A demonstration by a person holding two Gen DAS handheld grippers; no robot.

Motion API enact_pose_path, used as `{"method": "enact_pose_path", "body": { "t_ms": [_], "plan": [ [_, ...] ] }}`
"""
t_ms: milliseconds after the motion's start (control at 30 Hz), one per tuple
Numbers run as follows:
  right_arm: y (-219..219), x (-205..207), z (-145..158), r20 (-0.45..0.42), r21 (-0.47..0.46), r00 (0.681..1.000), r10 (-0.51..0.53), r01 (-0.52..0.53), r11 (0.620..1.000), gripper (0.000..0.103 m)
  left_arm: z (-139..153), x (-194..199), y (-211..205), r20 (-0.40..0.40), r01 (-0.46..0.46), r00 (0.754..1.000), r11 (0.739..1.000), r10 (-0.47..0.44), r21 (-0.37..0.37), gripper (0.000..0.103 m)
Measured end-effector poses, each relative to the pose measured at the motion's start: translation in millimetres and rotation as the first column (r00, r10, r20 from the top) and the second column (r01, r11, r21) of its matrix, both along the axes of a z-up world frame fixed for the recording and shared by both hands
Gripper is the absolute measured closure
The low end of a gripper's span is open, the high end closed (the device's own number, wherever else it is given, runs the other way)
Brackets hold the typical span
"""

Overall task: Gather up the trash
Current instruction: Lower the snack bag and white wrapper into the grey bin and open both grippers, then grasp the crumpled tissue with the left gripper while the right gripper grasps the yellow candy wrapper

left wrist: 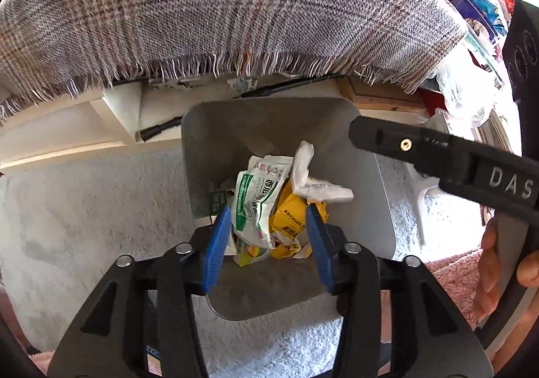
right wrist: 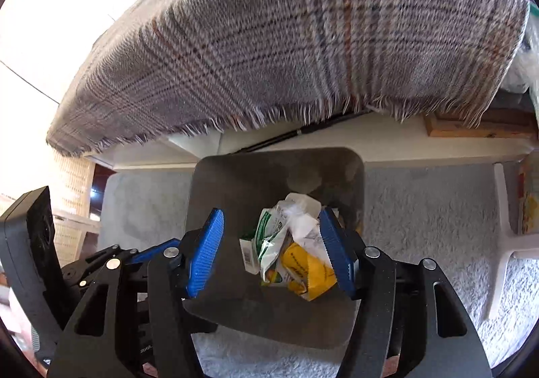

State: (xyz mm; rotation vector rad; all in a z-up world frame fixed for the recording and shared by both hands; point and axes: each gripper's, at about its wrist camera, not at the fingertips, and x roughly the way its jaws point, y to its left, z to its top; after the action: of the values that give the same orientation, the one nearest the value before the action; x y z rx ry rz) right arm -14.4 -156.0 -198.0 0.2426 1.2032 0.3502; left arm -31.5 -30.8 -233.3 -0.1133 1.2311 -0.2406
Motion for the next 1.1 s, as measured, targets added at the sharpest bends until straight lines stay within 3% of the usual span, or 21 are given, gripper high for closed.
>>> {"method": "enact_pose_path", "body": {
  "t_ms": [100,233,433,600,800,900,1100],
  "plan": [
    [-3.6,-0.8,6.4,0.033,-0.029,0.999,-0.027,0.028,0.999,0.009,8.0,-3.2,-0.2,0.034,-0.004,0.999,1.0,0.004,0.009,0.025],
    [-8.8,-2.6,15.2,0.066,-0.075,0.997,-0.048,0.053,0.996,0.004,22.5,-8.3,0.7,0.09,-0.011,0.996,0.999,0.007,0.039,0.008],
    [-26.1,-5.3,39.0,0.108,-0.052,0.99,-0.092,0.098,0.994,0.004,48.5,-12.9,16.6,0.126,-0.047,0.991,0.999,0.045,0.009,0.008],
    [-40.9,3.9,82.5,0.186,-0.02,0.972,-0.145,0.151,0.988,0.004,75.1,-5.8,25.9,0.163,-0.07,0.985,0.996,0.059,0.06,0.008],
    [-45.0,38.9,134.6,0.249,-0.022,0.958,-0.145,0.156,0.988,0.003,120.2,22.7,43.0,0.185,-0.087,0.98,0.995,0.077,0.049,0.008],
    [-43.8,59.7,156.3,0.27,-0.01,0.953,-0.141,0.149,0.989,0.004,150.2,42.7,52.0,0.246,-0.116,0.965,0.989,0.091,0.09,0.008],
    [-32.3,105.0,183.7,0.334,-0.042,0.936,-0.113,0.135,0.99,0.003,197.6,98.3,75.2,0.329,-0.199,0.931,0.975,0.157,0.098,0.008]
  ]
}}
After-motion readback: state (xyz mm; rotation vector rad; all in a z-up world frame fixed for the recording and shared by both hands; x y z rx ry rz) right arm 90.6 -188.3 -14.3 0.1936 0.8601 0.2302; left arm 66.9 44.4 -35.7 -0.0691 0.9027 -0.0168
